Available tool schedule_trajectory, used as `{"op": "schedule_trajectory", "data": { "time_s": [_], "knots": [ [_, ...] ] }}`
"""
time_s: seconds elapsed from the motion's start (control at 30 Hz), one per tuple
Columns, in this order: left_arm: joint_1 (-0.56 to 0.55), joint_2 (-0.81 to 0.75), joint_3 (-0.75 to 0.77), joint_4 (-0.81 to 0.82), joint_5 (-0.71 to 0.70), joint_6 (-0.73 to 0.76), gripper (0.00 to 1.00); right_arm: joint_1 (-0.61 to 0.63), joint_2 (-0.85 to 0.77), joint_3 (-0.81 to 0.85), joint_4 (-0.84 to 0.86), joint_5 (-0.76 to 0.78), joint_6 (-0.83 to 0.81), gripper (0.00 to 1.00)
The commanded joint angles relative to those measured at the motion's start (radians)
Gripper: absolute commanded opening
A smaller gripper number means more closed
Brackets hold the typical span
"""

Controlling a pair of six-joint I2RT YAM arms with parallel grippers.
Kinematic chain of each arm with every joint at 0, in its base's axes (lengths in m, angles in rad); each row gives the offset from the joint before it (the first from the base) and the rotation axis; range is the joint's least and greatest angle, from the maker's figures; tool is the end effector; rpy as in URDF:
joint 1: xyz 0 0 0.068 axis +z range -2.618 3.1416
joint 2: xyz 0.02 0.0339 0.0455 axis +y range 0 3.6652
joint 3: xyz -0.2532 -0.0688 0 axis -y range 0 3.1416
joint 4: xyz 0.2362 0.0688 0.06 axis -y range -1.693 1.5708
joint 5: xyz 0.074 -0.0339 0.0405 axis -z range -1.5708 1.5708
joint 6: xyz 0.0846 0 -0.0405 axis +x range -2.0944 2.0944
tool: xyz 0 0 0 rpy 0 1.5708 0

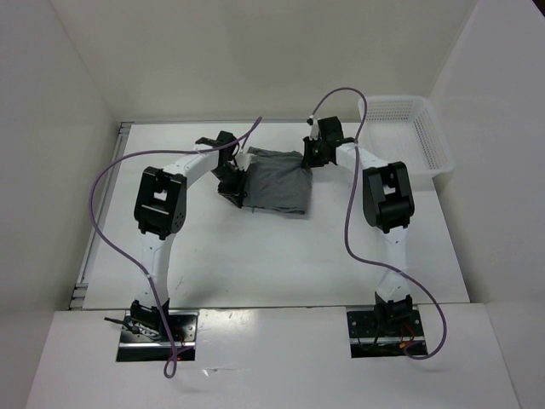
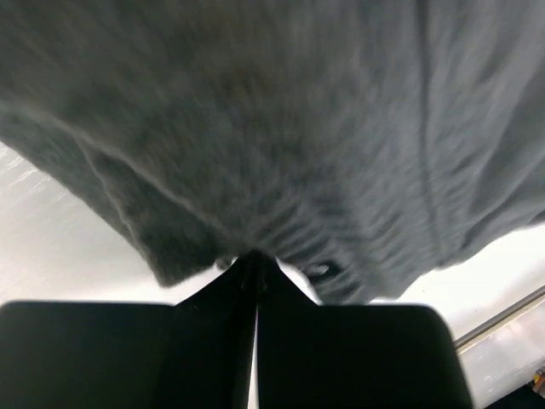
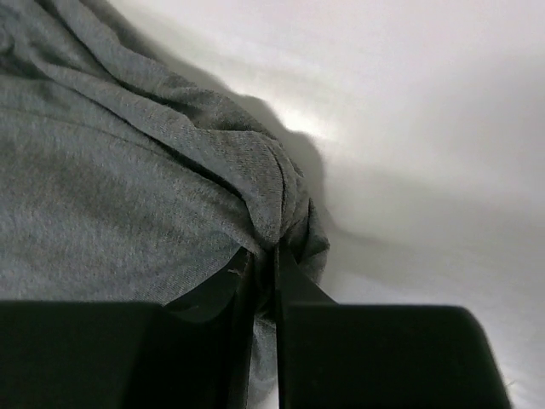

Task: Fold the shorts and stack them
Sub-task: Fold the shorts

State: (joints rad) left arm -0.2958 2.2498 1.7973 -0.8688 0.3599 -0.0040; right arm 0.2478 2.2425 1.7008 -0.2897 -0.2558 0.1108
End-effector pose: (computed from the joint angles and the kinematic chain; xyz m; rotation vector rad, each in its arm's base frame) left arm 0.4270 -0.1613 0.1128 0.4862 2.8546 -0.5750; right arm 0.4949 0.1473 0.1262 -0.2856 2.4033 0.4729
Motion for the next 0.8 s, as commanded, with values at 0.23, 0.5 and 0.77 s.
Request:
{"op": "schedule_trajectory", "data": {
  "time_s": [0.23, 0.5, 0.77],
  "knots": [
    [-0.006, -0.007, 0.019, 0.007, -0.025, 0.004, 0.00, 0.037, 0.059, 0.172, 0.040, 0.072, -0.151, 0.52],
    [-0.006, -0.093, 0.028, 0.007, -0.108, 0.004, 0.06, 0.038, -0.067, 0.145, 0.040, 0.119, -0.184, 0.99],
    [0.058, -0.249, -0.005, 0.054, -0.239, 0.004, 0.19, 0.047, -0.325, 0.097, 0.040, 0.289, -0.381, 0.99]
  ]
}}
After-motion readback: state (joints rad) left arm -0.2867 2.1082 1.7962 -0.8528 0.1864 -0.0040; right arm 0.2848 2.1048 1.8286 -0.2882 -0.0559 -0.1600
